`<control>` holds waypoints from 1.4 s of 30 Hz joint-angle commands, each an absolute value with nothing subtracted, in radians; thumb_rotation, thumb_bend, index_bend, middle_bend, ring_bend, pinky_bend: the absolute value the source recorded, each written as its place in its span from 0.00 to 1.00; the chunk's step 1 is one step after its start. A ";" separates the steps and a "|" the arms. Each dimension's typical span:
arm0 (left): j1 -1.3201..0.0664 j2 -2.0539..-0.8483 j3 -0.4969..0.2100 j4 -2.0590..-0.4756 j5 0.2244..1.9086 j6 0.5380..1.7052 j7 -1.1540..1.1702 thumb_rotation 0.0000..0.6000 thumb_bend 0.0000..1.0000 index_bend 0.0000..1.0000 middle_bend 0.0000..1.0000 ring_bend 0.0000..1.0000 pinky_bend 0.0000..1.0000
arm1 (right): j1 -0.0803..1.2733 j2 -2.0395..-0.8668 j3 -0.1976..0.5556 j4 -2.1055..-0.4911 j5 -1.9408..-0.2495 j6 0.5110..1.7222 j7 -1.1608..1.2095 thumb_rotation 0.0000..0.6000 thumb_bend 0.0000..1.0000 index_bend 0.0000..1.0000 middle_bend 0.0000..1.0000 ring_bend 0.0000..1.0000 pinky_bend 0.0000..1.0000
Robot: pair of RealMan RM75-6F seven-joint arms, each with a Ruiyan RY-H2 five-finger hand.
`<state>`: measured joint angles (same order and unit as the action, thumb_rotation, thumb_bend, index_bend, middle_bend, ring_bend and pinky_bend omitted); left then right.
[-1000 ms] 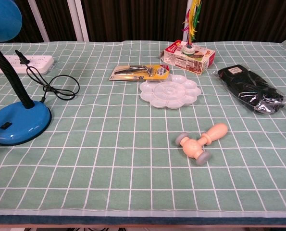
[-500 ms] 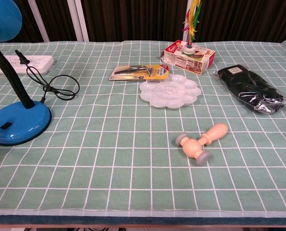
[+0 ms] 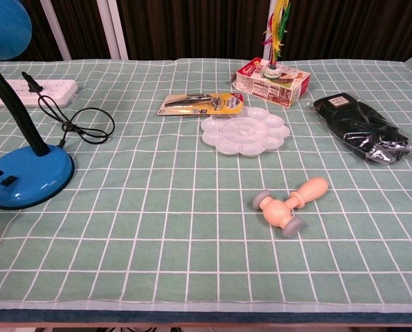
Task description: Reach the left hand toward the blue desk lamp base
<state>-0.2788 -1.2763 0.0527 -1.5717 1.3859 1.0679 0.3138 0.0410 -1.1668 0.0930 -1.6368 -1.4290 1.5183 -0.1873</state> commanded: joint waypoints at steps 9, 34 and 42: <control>-0.285 -1.288 0.056 -1.567 1.377 1.068 0.329 1.00 0.72 0.05 0.80 0.76 0.76 | 0.041 -1.168 0.094 -1.636 -1.427 1.519 -0.191 1.00 0.17 0.12 0.03 0.02 0.00; -0.298 -1.299 0.073 -1.567 1.361 1.057 0.371 1.00 0.72 0.21 0.80 0.76 0.76 | 0.040 -1.170 0.098 -1.638 -1.420 1.520 -0.193 1.00 0.17 0.12 0.03 0.02 0.00; -0.283 -1.282 0.067 -1.585 1.371 1.108 0.371 1.00 0.70 0.15 0.73 0.70 0.75 | 0.040 -1.172 0.100 -1.637 -1.418 1.520 -0.193 1.00 0.17 0.12 0.03 0.02 0.00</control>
<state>-0.2889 -1.2919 0.0717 -1.5736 1.3659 1.0903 0.3764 0.0400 -1.1717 0.0997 -1.6373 -1.4184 1.5205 -0.1933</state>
